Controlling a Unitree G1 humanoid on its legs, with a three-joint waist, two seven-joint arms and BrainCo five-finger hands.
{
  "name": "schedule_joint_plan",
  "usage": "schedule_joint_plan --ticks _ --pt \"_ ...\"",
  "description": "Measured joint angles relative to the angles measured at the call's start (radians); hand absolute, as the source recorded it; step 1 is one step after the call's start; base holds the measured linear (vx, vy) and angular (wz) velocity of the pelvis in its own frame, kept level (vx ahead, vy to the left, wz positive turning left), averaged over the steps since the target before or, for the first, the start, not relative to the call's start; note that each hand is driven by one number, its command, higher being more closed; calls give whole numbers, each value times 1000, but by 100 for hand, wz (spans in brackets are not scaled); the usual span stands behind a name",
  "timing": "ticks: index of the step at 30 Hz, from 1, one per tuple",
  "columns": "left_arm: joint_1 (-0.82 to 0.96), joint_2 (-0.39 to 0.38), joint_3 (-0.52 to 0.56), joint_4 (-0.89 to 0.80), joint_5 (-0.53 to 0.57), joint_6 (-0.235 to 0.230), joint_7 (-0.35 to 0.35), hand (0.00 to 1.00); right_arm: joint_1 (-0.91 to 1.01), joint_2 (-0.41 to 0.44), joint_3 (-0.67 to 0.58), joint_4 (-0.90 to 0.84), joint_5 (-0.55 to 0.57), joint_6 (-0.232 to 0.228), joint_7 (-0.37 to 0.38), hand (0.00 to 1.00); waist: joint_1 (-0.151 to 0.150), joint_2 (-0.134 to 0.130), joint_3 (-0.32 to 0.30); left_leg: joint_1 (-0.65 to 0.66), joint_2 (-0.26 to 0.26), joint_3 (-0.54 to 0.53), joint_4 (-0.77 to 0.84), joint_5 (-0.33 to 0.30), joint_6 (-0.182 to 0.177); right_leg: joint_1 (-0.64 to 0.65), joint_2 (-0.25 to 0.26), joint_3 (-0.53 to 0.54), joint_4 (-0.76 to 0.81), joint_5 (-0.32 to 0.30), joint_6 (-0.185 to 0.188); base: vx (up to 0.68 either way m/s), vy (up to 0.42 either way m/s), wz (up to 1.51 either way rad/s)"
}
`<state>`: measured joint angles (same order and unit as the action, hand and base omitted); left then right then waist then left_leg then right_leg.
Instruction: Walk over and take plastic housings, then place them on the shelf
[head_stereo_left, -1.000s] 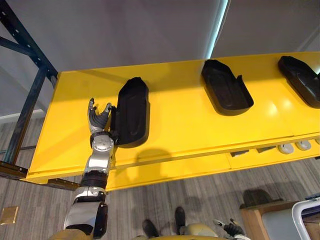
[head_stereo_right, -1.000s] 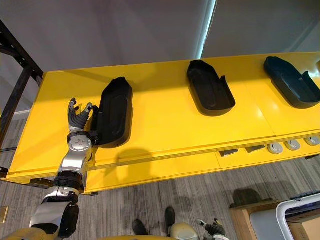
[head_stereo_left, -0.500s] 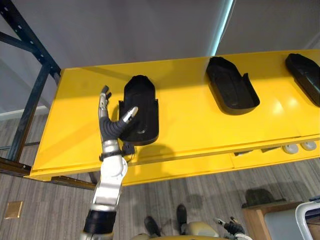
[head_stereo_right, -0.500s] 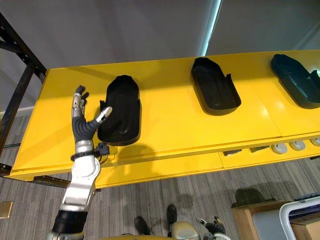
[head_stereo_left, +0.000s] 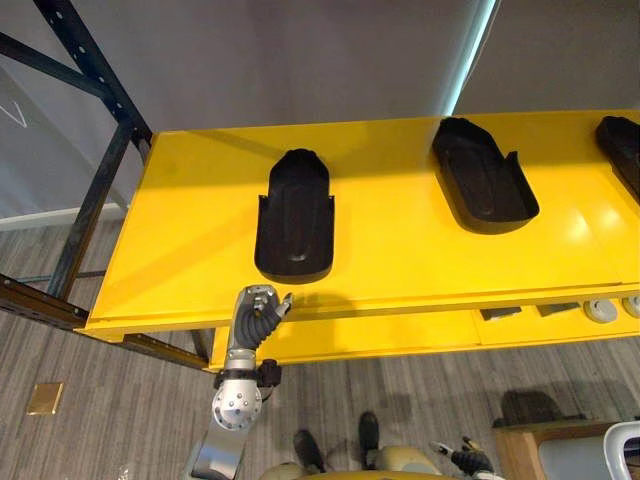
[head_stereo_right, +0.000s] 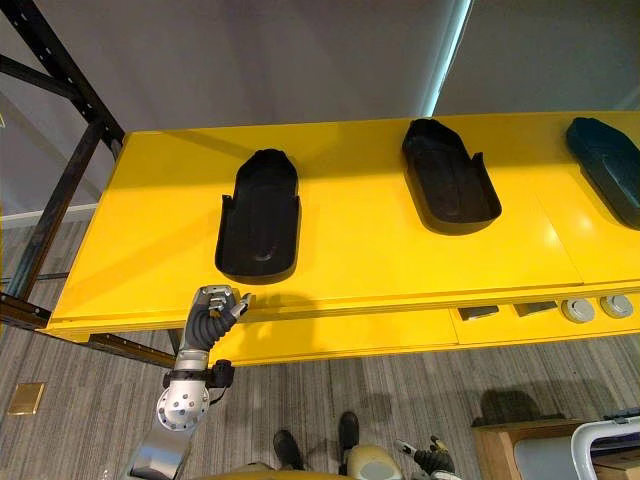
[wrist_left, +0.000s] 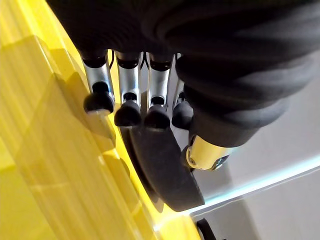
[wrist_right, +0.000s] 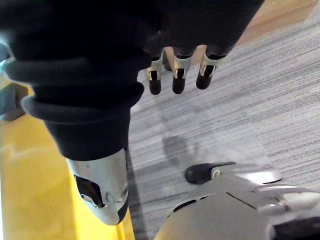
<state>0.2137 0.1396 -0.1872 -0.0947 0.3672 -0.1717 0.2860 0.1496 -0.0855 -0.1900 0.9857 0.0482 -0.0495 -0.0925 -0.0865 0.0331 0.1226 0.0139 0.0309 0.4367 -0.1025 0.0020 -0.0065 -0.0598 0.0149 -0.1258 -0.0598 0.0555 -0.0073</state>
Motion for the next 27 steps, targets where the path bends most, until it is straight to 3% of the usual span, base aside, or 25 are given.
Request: schedule_joint_plan --ticks 15,27 --pt "-133 30 -99 84 77 4 3 100 -6 1 5 3 -4 12 -14 0 -15 -2 -15 -5 -7 36 5 0 0 -15 -1 40 -14 16 9 -10 0 -8" --pt "-196 29 -133 136 79 16 6 100 -8 1 5 3 -21 15 -16 0 -20 -3 -16 -6 -17 33 2 -1 1 -20 -11 39 -19 20 13 0 0 0"
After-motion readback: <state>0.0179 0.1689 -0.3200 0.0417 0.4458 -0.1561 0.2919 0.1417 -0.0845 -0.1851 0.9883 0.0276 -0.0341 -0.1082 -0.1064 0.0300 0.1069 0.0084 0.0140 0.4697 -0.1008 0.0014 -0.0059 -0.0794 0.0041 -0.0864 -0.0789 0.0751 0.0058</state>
